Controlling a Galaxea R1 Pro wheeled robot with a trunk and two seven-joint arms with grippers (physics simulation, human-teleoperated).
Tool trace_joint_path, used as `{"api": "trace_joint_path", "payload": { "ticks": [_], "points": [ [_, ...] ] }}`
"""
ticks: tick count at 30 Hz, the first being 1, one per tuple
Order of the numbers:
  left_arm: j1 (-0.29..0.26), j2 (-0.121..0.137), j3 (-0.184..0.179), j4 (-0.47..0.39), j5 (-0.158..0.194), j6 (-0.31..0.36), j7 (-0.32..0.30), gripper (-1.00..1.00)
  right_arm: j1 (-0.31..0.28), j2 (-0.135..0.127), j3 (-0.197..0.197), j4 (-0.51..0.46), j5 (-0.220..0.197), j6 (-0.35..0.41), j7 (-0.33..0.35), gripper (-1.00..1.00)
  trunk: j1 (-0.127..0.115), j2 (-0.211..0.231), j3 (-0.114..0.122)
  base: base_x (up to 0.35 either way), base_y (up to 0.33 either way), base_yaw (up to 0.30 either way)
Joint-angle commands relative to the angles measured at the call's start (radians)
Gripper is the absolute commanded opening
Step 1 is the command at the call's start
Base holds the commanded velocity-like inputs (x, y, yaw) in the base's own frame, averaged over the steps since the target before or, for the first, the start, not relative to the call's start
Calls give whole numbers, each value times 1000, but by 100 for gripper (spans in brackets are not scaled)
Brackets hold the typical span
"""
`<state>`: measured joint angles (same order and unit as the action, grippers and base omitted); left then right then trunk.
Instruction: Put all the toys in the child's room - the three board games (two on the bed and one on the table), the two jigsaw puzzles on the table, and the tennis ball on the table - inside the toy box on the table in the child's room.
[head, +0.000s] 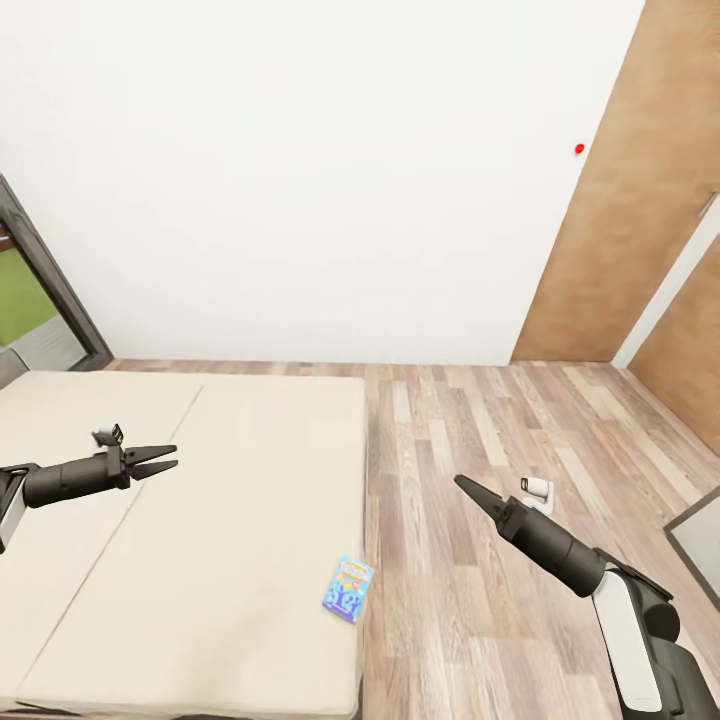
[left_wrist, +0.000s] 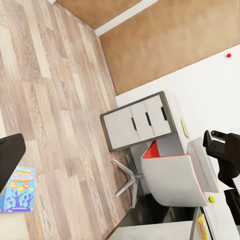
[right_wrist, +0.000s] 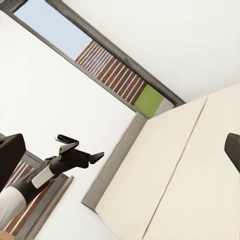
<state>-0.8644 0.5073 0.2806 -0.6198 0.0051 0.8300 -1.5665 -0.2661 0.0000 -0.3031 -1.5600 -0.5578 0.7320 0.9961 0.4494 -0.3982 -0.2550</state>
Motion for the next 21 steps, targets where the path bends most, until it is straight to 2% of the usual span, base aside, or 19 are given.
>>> {"api": "trace_joint_path", "payload": {
  "ticks": [1, 21],
  "points": [
    [-1, 0, 0, 0, -1, 11, -4, 100, -1, 0, -1, 0, -4, 6, 1, 100, 1, -2, 0, 0, 0, -2],
    [-1, 0, 0, 0, -2, 11, -4, 100, -1, 0, -1, 0, -4, 6, 1, 100, 1, -2, 32, 0, 0, 0]
  ]
}}
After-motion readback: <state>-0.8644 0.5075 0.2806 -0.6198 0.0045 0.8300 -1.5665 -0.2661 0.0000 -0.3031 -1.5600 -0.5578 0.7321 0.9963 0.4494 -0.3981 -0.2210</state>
